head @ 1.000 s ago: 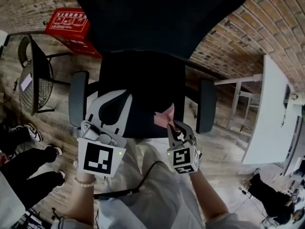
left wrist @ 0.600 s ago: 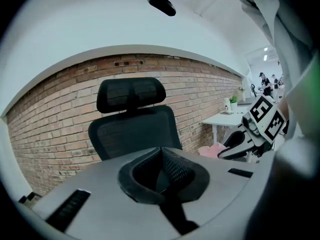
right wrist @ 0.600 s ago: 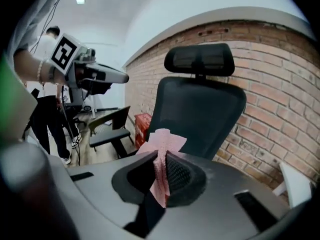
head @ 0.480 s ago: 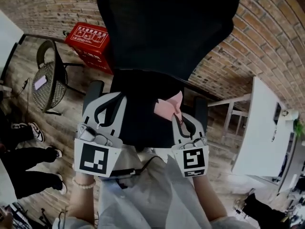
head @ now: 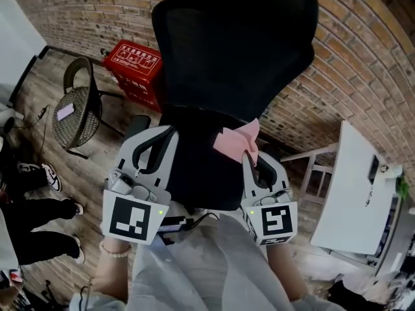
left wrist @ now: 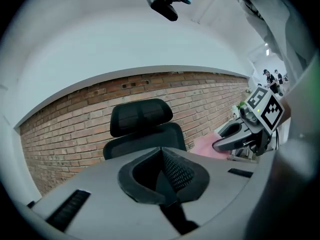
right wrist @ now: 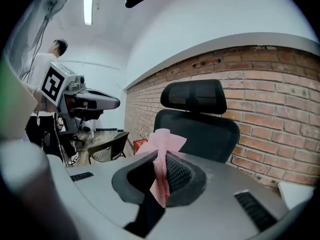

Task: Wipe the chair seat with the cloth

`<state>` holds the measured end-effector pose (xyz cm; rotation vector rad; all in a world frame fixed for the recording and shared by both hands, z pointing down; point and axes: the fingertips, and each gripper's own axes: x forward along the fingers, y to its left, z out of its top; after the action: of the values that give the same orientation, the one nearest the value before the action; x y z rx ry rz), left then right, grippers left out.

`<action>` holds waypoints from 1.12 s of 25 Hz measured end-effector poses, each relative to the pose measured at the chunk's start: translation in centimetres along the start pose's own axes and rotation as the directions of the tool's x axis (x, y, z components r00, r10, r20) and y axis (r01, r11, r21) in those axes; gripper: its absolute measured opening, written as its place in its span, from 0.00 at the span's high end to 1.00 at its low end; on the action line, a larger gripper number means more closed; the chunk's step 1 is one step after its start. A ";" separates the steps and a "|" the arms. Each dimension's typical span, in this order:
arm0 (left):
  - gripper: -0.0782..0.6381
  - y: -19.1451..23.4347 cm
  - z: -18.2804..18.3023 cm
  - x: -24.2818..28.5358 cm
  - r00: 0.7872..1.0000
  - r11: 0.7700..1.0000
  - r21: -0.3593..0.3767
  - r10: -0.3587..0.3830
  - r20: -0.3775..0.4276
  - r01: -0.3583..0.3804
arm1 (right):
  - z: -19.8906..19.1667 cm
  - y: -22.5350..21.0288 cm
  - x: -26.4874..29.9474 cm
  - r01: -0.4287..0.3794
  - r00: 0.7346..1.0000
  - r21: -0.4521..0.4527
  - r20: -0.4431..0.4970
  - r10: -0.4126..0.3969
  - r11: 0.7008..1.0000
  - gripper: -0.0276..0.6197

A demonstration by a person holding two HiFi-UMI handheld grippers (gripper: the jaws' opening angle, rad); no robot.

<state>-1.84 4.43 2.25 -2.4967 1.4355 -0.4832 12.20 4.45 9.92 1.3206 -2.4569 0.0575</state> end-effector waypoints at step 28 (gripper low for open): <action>0.87 0.7 -0.3 -1.6 0.995 0.995 -0.016 0.096 -0.018 -0.096 | 0.8 0.8 0.2 -0.051 0.997 -0.078 0.045 0.055 0.996 0.87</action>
<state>-3.24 5.42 2.00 -2.4281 1.5637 -0.4779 11.26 4.57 9.28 1.2383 -2.5072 -0.0550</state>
